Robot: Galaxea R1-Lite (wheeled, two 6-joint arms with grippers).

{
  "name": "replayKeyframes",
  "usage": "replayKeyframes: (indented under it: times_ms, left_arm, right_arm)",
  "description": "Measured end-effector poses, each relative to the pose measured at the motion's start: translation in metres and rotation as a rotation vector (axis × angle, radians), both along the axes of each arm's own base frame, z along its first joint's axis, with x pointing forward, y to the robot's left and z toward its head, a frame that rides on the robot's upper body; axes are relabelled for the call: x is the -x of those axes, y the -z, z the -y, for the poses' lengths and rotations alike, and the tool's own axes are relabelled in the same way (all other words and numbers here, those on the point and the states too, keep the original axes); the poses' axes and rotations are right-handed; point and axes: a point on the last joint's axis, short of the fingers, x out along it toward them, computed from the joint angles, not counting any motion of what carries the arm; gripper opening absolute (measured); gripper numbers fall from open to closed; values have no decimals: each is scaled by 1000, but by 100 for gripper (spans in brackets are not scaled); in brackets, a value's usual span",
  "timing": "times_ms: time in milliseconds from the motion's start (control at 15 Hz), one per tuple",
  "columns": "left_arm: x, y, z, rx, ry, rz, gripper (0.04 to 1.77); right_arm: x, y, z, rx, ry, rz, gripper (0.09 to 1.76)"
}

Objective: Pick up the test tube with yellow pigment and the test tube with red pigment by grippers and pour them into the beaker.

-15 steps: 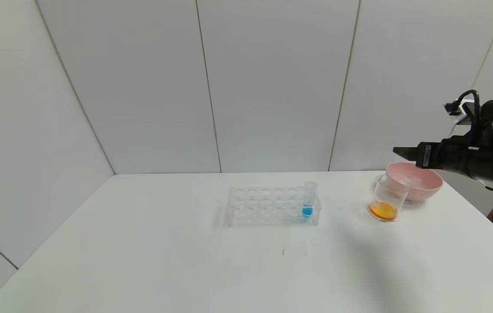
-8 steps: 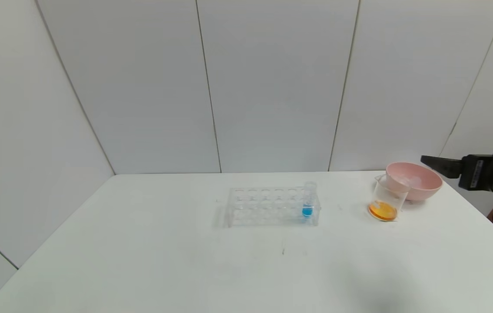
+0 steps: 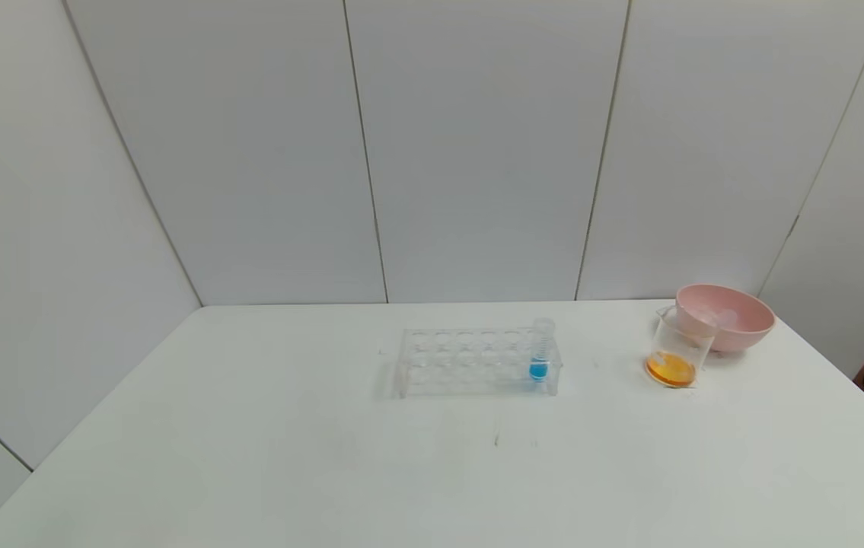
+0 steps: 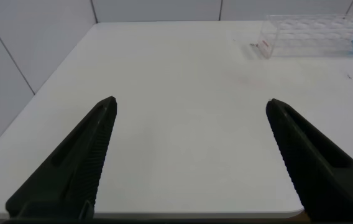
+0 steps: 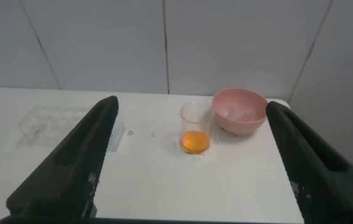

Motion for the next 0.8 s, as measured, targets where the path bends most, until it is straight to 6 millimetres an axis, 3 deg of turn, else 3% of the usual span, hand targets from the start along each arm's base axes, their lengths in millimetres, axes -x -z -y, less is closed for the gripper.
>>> replayKeyframes:
  times_ms: [400, 800]
  left_arm:
    - [0, 0, 0, 0, 0, 0, 172]
    - [0, 0, 0, 0, 0, 0, 172]
  right_arm:
    - [94, 3, 7, 97, 120, 196, 170]
    - [155, 38, 7, 115, 152, 343, 170]
